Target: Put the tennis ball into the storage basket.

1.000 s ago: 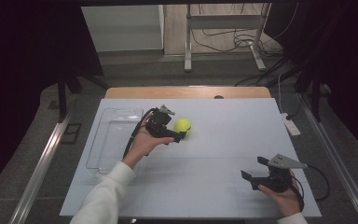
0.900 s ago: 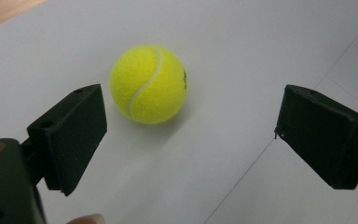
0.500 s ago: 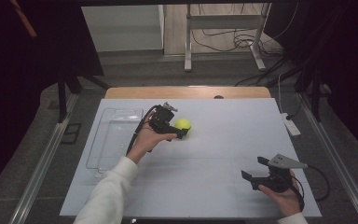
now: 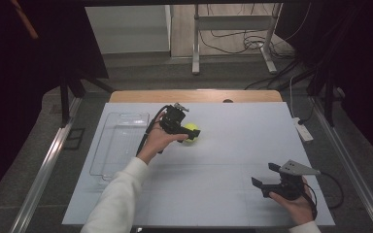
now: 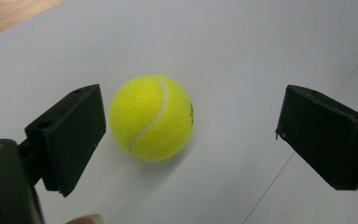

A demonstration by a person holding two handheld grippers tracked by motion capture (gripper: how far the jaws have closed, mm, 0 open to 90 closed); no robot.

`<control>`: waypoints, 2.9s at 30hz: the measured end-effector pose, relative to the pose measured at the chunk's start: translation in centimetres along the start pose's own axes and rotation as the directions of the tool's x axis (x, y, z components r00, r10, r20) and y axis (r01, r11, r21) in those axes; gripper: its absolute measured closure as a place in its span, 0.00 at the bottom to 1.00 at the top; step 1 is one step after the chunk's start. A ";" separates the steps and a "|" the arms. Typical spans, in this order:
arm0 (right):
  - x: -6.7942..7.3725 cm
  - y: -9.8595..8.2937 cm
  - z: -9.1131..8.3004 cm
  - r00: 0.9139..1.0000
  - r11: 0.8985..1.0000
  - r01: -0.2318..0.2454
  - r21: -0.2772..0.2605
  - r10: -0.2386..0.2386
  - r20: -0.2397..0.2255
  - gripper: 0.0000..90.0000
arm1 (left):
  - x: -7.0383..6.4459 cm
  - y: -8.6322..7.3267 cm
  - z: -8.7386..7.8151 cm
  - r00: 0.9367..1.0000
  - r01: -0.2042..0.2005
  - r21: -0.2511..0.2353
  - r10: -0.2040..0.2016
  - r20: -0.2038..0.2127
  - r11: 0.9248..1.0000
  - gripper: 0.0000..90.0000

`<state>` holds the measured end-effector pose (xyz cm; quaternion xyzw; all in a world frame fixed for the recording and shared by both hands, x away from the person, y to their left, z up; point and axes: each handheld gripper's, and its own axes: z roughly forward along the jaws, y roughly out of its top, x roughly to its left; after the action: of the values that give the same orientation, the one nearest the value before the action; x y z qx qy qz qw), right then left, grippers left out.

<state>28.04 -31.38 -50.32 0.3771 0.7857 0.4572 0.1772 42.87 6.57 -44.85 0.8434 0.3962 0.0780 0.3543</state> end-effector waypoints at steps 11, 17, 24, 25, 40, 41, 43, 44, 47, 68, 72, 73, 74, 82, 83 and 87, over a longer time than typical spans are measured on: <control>0.0 0.0 0.0 1.000 1.000 0.001 0.003 -0.001 0.001 0.11 | 1.0 0.2 1.5 1.000 0.026 0.032 -0.025 -0.015 0.999 0.09; -0.1 -0.1 0.0 1.000 1.000 0.001 0.004 -0.001 0.001 0.11 | 1.4 0.3 2.2 0.999 0.032 0.049 -0.031 -0.016 0.998 0.09; -0.1 -0.1 0.0 1.000 1.000 0.000 0.004 0.000 0.001 0.11 | 1.3 0.8 2.8 1.000 0.023 0.060 -0.023 -0.010 0.998 0.09; -0.1 -0.1 0.0 1.000 1.000 0.000 0.004 0.000 0.000 0.11 | 1.3 0.9 2.9 1.000 0.026 0.060 -0.025 -0.012 0.998 0.09; -0.2 -0.1 0.0 1.000 1.000 -0.002 0.007 0.002 0.001 0.11 | 2.1 0.6 4.6 0.998 0.051 0.113 -0.048 -0.027 0.992 0.09; -0.2 -0.1 0.1 1.000 1.000 -0.002 0.007 0.002 0.001 0.11 | 2.1 0.6 4.6 0.998 0.051 0.116 -0.049 -0.026 0.992 0.09; -0.2 -0.1 0.1 1.000 1.000 -0.002 0.007 0.002 0.001 0.11 | 2.1 0.6 4.8 0.998 0.053 0.120 -0.051 -0.022 0.991 0.09; -0.2 -0.1 0.1 1.000 1.000 -0.002 0.008 0.002 0.001 0.11 | 2.1 0.6 4.8 0.999 0.053 0.123 -0.051 -0.020 0.991 0.09; -0.2 -0.1 0.1 1.000 1.000 -0.001 0.008 0.001 0.001 0.11 | 2.0 0.5 5.0 0.999 0.051 0.130 -0.049 -0.016 0.990 0.09; -0.3 -0.2 0.0 1.000 1.000 -0.003 0.005 0.003 0.003 0.11 | 2.1 -0.2 6.3 0.996 0.084 0.183 -0.078 -0.042 0.980 0.22; -0.3 -0.2 0.0 1.000 1.000 -0.002 0.006 0.002 0.004 0.11 | 2.3 -0.3 6.1 0.996 0.091 0.182 -0.086 -0.038 0.979 0.29; -0.3 -0.2 0.0 1.000 1.000 -0.002 0.005 0.002 0.004 0.11 | 2.3 -0.3 6.0 0.996 0.091 0.183 -0.086 -0.039 0.979 0.29; -0.3 -0.2 0.0 1.000 1.000 -0.002 0.005 0.002 0.005 0.11 | 2.2 -0.3 6.0 0.996 0.090 0.184 -0.083 -0.044 0.979 0.29; -0.3 -0.2 -0.1 1.000 1.000 -0.003 0.003 0.003 0.006 0.11 | 2.0 -0.2 5.8 0.996 0.074 0.183 -0.064 -0.062 0.980 0.30; -0.3 -0.2 -0.1 1.000 1.000 -0.003 0.003 0.003 0.006 0.11 | 2.0 -0.2 5.8 0.996 0.074 0.183 -0.064 -0.062 0.980 0.30; -0.3 -0.2 -0.1 1.000 1.000 -0.003 0.003 0.003 0.007 0.11 | 2.1 -0.1 5.2 0.996 0.068 0.172 -0.059 -0.062 0.983 0.30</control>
<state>28.12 -31.70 -50.43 0.3803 0.7851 0.4549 0.1788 46.38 5.32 -49.04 0.8555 0.4381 0.0558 0.2704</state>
